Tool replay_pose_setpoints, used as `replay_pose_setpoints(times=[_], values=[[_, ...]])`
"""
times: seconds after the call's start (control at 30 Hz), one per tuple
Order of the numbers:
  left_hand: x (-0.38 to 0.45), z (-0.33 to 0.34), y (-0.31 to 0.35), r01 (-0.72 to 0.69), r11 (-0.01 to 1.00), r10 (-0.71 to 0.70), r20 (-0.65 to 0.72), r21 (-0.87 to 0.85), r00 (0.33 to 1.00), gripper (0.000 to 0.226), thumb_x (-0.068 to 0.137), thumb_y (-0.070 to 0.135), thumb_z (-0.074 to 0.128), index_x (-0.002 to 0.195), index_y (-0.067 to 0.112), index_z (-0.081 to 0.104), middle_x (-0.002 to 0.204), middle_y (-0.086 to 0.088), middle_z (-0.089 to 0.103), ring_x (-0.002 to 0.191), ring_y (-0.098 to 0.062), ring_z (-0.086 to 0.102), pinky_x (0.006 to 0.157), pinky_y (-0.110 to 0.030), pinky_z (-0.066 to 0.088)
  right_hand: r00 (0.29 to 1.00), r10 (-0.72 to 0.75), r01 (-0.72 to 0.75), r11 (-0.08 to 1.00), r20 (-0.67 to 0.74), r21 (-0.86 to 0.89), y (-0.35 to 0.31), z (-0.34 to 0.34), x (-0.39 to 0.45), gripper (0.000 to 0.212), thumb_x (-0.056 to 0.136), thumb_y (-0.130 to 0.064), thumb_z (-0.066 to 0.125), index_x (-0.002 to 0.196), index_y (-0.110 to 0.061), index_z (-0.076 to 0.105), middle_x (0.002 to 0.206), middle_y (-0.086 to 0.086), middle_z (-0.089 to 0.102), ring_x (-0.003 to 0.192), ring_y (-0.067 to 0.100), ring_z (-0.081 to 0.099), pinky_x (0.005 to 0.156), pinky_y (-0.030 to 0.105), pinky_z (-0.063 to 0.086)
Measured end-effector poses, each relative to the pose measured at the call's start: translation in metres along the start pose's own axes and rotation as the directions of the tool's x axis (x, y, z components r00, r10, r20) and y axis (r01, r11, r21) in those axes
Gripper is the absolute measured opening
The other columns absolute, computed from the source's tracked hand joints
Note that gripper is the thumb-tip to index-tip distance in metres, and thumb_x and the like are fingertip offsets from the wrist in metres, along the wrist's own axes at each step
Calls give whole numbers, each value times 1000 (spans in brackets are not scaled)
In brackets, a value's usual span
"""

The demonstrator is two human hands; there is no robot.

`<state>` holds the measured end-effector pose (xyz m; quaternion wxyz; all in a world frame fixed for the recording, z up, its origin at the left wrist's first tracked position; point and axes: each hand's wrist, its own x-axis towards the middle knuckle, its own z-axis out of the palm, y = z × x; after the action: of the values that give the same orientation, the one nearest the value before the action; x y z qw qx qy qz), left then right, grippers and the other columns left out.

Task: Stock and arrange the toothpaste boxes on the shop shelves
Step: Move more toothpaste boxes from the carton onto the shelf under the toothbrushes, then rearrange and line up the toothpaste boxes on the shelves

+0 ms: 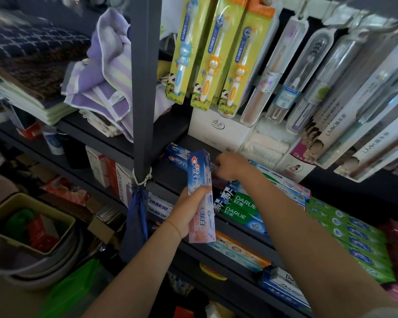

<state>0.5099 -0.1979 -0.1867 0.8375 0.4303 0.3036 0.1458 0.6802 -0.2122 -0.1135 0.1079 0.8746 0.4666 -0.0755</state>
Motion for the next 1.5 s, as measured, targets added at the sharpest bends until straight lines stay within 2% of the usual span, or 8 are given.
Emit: replay_pose_setpoints(times=[0.13,0.3,0.47,0.67,0.93,1.1,1.23,1.5], values=[[3,4,-2,-37,996,38,-13,78,999,27,90,27,66,116,24,60,104,-11,71,87,-23,70,74,-34,57,1000,19,-19,997,-8,72,3,2,-5,28,91,-29,56,66,-17,54,72,1,55,78,26,56,67,30,39],[1,14,-8,-30,995,31,-7,92,999,30,90,27,66,118,22,59,103,-11,68,88,-23,66,78,-33,54,1000,2,-1,999,-6,42,1,-2,-10,27,93,-22,52,111,-8,65,109,12,64,100,30,60,81,35,48],[-1,17,-9,-36,996,35,11,84,999,28,90,26,65,118,22,59,107,-13,68,86,-22,66,75,-31,54,1000,-2,2,1000,-13,6,1,-3,-10,11,91,-13,52,96,-8,60,101,11,63,98,30,61,83,37,46],[1,16,-2,-18,998,14,74,53,997,42,77,37,69,117,28,60,106,-10,69,90,-24,67,76,-35,55,1000,-19,19,1000,0,24,5,0,-7,23,94,-22,53,107,-7,64,107,11,65,93,27,59,78,34,44],[2,19,-7,12,1000,-14,110,19,994,21,94,22,59,114,27,60,104,-9,68,91,-23,65,83,-38,54,1000,-24,25,999,-18,45,5,1,-6,17,92,-14,55,101,-4,65,101,12,65,89,26,60,81,34,50],[2,8,-2,-14,999,15,28,-46,999,26,90,26,64,116,25,60,107,-13,68,91,-25,66,79,-38,56,997,-10,7,999,-77,-38,3,3,1,16,92,-24,56,98,-13,65,89,3,56,92,25,57,80,35,41],[2,-7,1,0,985,-9,-52,-171,999,31,84,34,69,111,21,65,117,-19,68,108,-36,65,90,-46,55,996,36,-43,996,-83,-76,7,7,5,25,91,-39,61,102,-17,65,93,3,59,100,26,58,86,37,40],[0,-18,7,15,957,-17,-5,-291,1000,14,92,28,63,104,21,66,88,-5,76,99,-35,67,86,-44,55,995,81,-88,989,-63,-119,8,6,9,30,91,-41,63,112,-18,64,111,5,63,106,26,55,93,38,37]])
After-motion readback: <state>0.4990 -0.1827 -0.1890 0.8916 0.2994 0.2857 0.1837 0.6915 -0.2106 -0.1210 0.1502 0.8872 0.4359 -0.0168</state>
